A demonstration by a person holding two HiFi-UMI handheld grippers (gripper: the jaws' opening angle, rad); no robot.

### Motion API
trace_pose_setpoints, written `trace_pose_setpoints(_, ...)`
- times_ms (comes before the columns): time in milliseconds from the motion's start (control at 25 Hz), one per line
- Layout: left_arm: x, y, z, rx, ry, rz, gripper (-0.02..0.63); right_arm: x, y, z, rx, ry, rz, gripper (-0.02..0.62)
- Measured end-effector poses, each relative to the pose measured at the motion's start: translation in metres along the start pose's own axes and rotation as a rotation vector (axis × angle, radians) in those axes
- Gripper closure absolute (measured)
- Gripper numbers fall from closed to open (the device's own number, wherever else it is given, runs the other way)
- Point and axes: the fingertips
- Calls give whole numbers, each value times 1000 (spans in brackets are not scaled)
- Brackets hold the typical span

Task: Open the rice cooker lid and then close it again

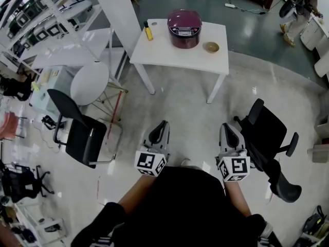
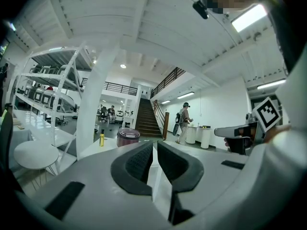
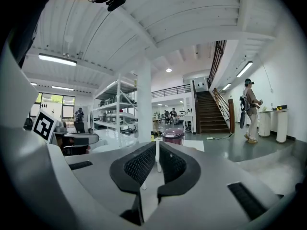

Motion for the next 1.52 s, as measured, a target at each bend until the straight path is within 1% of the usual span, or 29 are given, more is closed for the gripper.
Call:
trace_pose_setpoints(40, -2, 0, 1, 5, 5, 7, 599, 2, -1, 0, -4, -6, -6, 558)
trace_pose_setpoints(80, -5, 1, 3, 11, 12, 26, 573, 3, -3, 0, -11, -6, -18, 474)
trace_pose_setpoints(160, -13, 2, 5, 23, 25, 100, 471, 6, -7, 0, -22, 1, -44, 420)
trace_pose_setpoints(200, -16, 2, 6, 29, 28, 136, 423, 7, -9, 0, -22, 1, -54, 402)
trace_pose_setpoints(240, -18, 3, 6, 34, 29, 158, 361, 9, -10, 1, -20, -3, -64, 385)
trace_pose_setpoints(320, -17, 3, 3, 31, 22, 157, 338, 13, -12, 1, -15, -18, -83, 364)
trace_pose_setpoints(440, -12, -1, 0, 4, 21, 119, 333, 13, -14, 0, -16, -24, -96, 365)
trace_pose_setpoints(560, -13, -10, 4, -14, 58, 89, 333, 11, -16, 1, -26, -7, -99, 365)
trace_pose_setpoints(840, -22, -20, 21, -28, 111, 67, 333, 9, -30, -2, -53, 27, -125, 365)
trace_pose_setpoints(1080, -31, -27, 31, -54, 148, 82, 333, -1, -35, -14, -64, 76, -151, 365)
trace_pose_setpoints(1280, -38, -23, 14, -56, 122, 76, 333, 5, -45, -27, -78, 48, -159, 365)
trace_pose_setpoints(1400, -37, -18, -9, -52, 73, 34, 333, 14, -54, -35, -103, 6, -184, 365)
trace_pose_setpoints(1520, -47, -12, -42, -38, 24, 43, 333, 22, -52, -52, -103, -26, -192, 365)
Point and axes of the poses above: the fingertips, and each gripper's own axes: z backward along the fingers, x to its right, y out of its top
